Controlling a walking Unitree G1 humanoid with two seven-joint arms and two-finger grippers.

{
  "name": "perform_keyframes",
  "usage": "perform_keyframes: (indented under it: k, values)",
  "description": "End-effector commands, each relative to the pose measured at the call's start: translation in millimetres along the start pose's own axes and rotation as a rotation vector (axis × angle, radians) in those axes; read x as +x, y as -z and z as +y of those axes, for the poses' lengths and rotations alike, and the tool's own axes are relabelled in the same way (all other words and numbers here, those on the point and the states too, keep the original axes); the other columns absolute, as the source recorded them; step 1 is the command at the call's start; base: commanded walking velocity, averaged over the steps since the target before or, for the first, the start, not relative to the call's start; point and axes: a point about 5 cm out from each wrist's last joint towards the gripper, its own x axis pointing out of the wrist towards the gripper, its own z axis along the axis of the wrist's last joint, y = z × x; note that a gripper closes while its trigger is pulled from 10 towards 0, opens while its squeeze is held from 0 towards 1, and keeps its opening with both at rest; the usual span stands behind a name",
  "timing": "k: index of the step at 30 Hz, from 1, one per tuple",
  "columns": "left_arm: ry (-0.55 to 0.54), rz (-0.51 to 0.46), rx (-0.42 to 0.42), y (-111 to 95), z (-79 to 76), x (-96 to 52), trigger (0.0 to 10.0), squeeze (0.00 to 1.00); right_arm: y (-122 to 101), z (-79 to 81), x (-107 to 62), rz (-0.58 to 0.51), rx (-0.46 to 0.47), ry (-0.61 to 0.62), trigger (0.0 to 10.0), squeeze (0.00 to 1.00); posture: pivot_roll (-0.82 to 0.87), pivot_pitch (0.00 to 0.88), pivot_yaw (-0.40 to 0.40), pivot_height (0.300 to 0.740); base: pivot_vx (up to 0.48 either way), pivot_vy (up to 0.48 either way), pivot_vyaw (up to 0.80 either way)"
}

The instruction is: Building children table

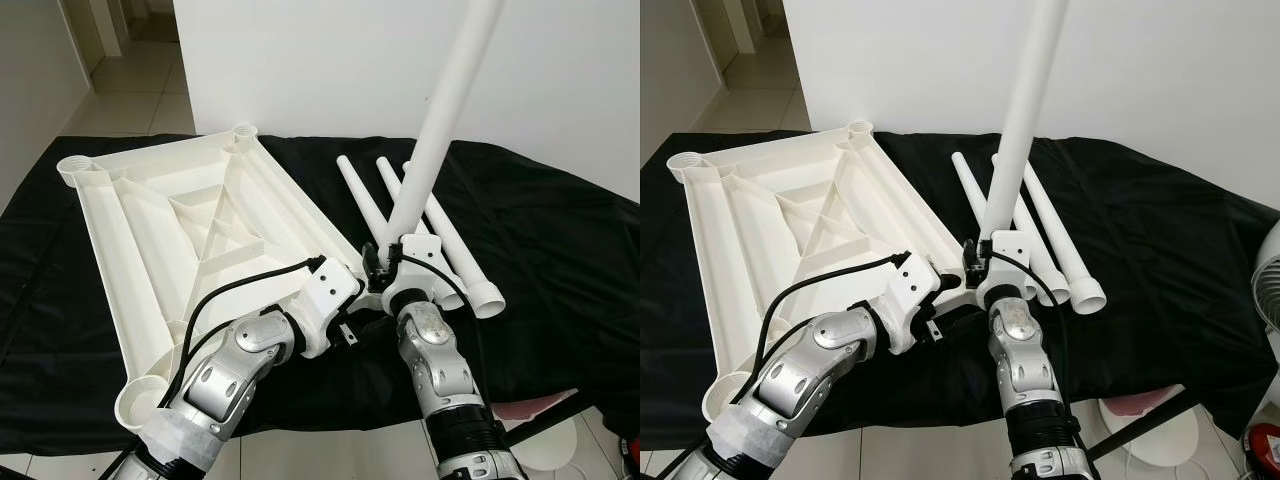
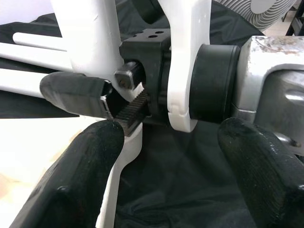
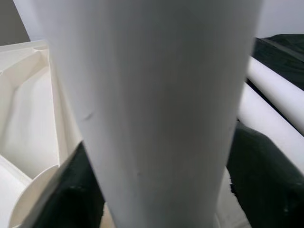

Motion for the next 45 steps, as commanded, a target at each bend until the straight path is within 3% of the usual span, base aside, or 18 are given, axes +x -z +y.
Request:
perform_keyframes:
  k: [1, 6, 8, 9, 16, 27, 36, 37, 38, 41, 42, 45]
  values:
    - [0.038, -0.002, -0.004, 0, -4.2, 1.2, 10.0, 0.00, 0, -2.3, -1.3, 0.011, 0.022, -0.033, 10.0, 1.00, 0.03, 0.009, -0.056, 0.740, 0.000, 0.000, 0.00]
    - [0.040, 0.002, -0.002, 1, -5.5, 0.4, 10.0, 0.00, 1, -4.1, -4.8, 0.021, 0.018, -0.136, 10.0, 1.00, 0.03, 0.006, -0.054, 0.740, 0.000, 0.000, 0.00]
    - [0.040, 0.005, 0.002, 1, -5.1, -0.5, 10.0, 0.00, 3, -9.6, -7.4, 0.047, -0.015, -0.230, 10.0, 0.99, 0.04, 0.001, -0.055, 0.740, 0.000, 0.000, 0.00]
    - [0.039, 0.006, 0.003, 1, -4.3, -0.8, 10.0, 0.00, 4, -13.7, -7.9, 0.057, -0.049, -0.273, 10.0, 0.00, 0.04, 0.000, -0.054, 0.740, 0.000, 0.000, 0.00]
    - [0.052, 0.009, 0.003, 2, -6.5, -0.8, 10.0, 0.00, 1, -26.9, -5.7, 0.052, -0.150, -0.453, 10.0, 0.00, 0.03, 0.000, -0.045, 0.740, 0.000, 0.000, 0.00]
    - [0.054, 0.013, 0.011, 1, -4.1, -0.8, 10.0, 0.00, 1, -40.0, 10.7, 0.075, -0.212, -0.543, 10.0, 0.00, 0.05, 0.000, -0.041, 0.740, 0.000, 0.000, 0.00]
    - [0.051, 0.014, 0.012, 1, -3.9, -1.2, 10.0, 0.00, 10, -40.0, 18.1, 0.125, -0.247, -0.610, 10.0, 0.00, 0.05, 0.000, -0.038, 0.740, 0.000, 0.000, 0.00]
    - [0.050, 0.014, 0.014, 0, -3.3, -1.0, 10.0, 0.00, 10, -39.5, 19.6, 0.128, -0.242, -0.620, 8.4, 0.00, 0.05, 0.000, -0.037, 0.740, 0.000, 0.000, 0.00]
    - [0.049, 0.013, 0.016, 0, -2.6, -0.9, 10.0, 0.00, 11, -39.0, 21.2, 0.130, -0.238, -0.632, 2.4, 0.00, 0.05, 0.000, -0.035, 0.740, 0.000, 0.000, 0.00]
    - [0.047, 0.013, 0.018, -1, -1.8, -0.7, 10.0, 0.00, 11, -38.6, 23.1, 0.133, -0.235, -0.647, 2.4, 0.00, 0.05, 0.000, -0.035, 0.740, 0.000, 0.000, 0.00]
    - [0.046, 0.012, 0.020, -1, -1.5, -0.7, 10.0, 0.00, 10, -39.3, 23.8, 0.136, -0.236, -0.655, 0.0, 0.00, 0.06, 0.000, -0.033, 0.740, 0.000, 0.000, 0.00]
    - [0.045, 0.011, 0.020, -1, -1.3, -0.6, 10.0, 0.00, 10, -40.8, 24.7, 0.138, -0.241, -0.659, 0.0, 0.00, 0.06, 0.000, -0.034, 0.740, 0.000, 0.000, 0.00]
